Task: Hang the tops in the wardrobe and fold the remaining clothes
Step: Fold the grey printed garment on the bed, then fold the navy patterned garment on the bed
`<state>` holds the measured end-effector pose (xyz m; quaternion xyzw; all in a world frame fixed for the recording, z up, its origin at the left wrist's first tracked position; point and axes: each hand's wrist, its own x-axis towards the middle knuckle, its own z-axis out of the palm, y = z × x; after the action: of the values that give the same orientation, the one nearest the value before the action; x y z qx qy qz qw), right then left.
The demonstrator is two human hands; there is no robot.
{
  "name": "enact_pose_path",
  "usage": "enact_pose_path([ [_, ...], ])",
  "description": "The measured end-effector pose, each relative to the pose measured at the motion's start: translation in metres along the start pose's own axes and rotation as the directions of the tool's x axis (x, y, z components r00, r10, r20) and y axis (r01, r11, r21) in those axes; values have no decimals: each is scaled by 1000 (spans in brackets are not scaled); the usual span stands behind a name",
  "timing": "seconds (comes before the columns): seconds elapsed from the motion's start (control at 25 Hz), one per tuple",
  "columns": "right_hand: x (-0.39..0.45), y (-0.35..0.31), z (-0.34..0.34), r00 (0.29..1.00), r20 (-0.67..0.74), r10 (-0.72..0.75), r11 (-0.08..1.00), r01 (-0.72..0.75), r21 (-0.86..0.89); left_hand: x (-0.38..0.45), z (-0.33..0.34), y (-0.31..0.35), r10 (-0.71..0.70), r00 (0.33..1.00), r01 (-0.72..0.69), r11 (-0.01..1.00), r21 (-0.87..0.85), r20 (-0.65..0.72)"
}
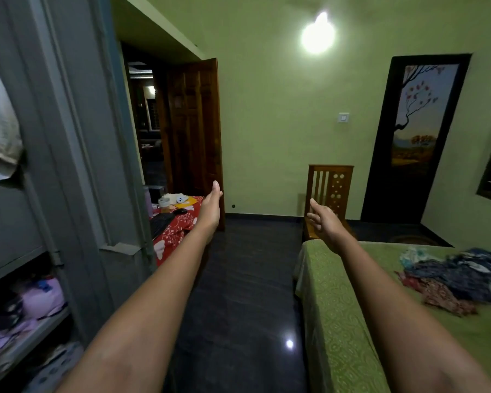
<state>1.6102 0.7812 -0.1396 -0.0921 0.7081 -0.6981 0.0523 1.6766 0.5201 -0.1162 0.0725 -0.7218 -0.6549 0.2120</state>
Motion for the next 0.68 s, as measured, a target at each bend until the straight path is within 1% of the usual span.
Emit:
enact_pose_path([
  [0.08, 39, 14, -6, 998, 16, 64, 996, -63, -56, 37, 13, -14, -14, 1000, 13, 1000, 8, 13],
  [0.16, 87, 7, -11, 995, 29, 96, 990, -92, -103, 86, 29, -8, -5, 1000, 5, 1000, 6, 10],
  [0.24, 140, -13, -17, 998, 18, 54, 991, -52, -126, 140, 44, 2, 20, 1000, -20, 1000, 5, -9],
  [0.32, 199, -33, -21, 999, 1, -34, 994, 34, -101, 192, 61, 6, 51, 998, -51, 999, 7, -25],
  [0.4, 252, -41, -24, 997, -17, -73, 993, 71, -96, 235, 79, -3, 54, 999, -54, 998, 13, -2],
  [0.48, 295, -31, -24, 997, -19, -70, 991, 67, -119, 276, 93, -23, 22, 999, -22, 1000, 7, 23],
  [0.56, 344, -12, -25, 997, -43, -63, 989, 57, -133, 325, 104, -45, -4, 1000, 4, 1000, -10, 10],
  [0.68, 421, 8, -25, 998, -52, -43, 988, 34, -153, 399, 118, -67, -1, 1000, 1, 1000, -5, 11],
])
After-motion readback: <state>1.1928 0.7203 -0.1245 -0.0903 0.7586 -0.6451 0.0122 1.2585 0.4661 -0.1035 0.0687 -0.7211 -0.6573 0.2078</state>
